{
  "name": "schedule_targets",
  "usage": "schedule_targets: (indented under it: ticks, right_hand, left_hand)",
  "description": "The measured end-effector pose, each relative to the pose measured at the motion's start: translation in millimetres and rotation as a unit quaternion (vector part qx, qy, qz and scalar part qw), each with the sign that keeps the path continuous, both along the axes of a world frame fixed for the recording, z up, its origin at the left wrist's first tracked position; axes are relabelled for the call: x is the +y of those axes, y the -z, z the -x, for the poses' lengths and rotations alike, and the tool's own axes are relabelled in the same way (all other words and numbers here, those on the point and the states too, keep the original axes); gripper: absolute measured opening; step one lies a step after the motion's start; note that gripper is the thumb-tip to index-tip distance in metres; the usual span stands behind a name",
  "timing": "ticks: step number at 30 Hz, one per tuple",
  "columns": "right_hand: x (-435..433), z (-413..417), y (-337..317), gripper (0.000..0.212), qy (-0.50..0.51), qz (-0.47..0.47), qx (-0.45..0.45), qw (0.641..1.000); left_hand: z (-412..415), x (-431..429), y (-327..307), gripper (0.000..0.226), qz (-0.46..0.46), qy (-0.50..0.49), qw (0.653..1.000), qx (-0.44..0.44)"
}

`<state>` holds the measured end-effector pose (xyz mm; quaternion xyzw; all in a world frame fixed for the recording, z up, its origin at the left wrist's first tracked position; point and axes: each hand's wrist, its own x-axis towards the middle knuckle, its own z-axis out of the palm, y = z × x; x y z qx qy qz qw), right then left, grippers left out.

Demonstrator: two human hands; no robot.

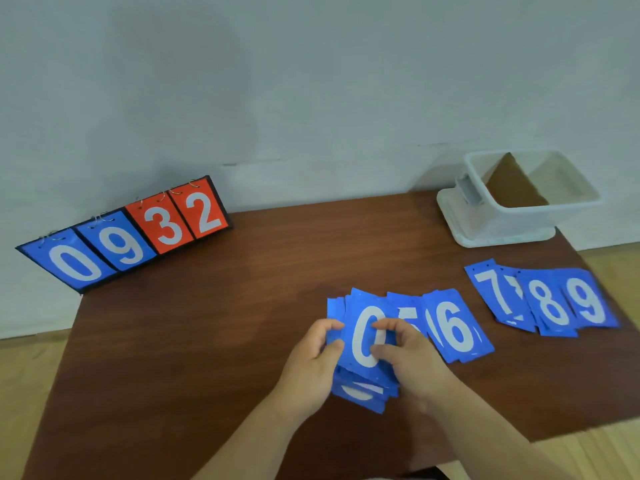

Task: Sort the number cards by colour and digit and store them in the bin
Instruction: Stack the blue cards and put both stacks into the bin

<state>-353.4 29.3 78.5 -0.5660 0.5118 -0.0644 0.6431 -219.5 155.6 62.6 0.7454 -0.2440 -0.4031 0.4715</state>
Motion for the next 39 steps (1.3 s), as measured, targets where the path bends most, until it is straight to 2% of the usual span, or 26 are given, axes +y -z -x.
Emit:
schedule_targets:
  ticks: [4, 8, 12, 16, 22, 28, 31, 35, 39]
  right_hand:
    - [-23, 28, 5, 0.035, 0.027, 0.097, 0.079, 0.992]
    - [-53, 65, 10, 0.035, 0.046, 0.123, 0.122, 0.984]
    - [-85, 93, 14, 0.034, 0.026, 0.116, 0.146, 0.982]
    - [-116, 108, 18, 0.034, -0.011, 0.11, 0.148, 0.983]
    - [-146, 113, 32, 0.031, -0.061, 0.087, 0.128, 0.986]
    - [-160, 105, 33, 0.033, -0.075, 0.038, 0.091, 0.992]
    - [-155, 93, 28, 0.037, -0.065, -0.033, 0.023, 0.997]
    - [-145, 72, 25, 0.037, -0.06, -0.083, -0.04, 0.994]
    - [-131, 54, 14, 0.035, -0.044, -0.11, -0.063, 0.991]
  left_hand:
    - [1, -20, 24, 0.032, -0.127, -0.011, 0.989, -0.072]
    - [12, -44, 52, 0.069, -0.256, -0.007, 0.958, -0.13]
    - [38, -76, 63, 0.085, -0.317, -0.011, 0.929, -0.189]
    - [51, -94, 69, 0.088, -0.358, -0.028, 0.906, -0.224]
    - [57, -86, 73, 0.089, -0.316, -0.11, 0.931, -0.149]
    - [73, -76, 48, 0.049, -0.219, -0.202, 0.945, -0.139]
    - [83, -82, 27, 0.041, -0.153, -0.24, 0.953, -0.105]
    - [92, -90, -1, 0.035, -0.079, -0.258, 0.96, -0.077]
    - [88, -90, -14, 0.032, -0.037, -0.243, 0.967, -0.062]
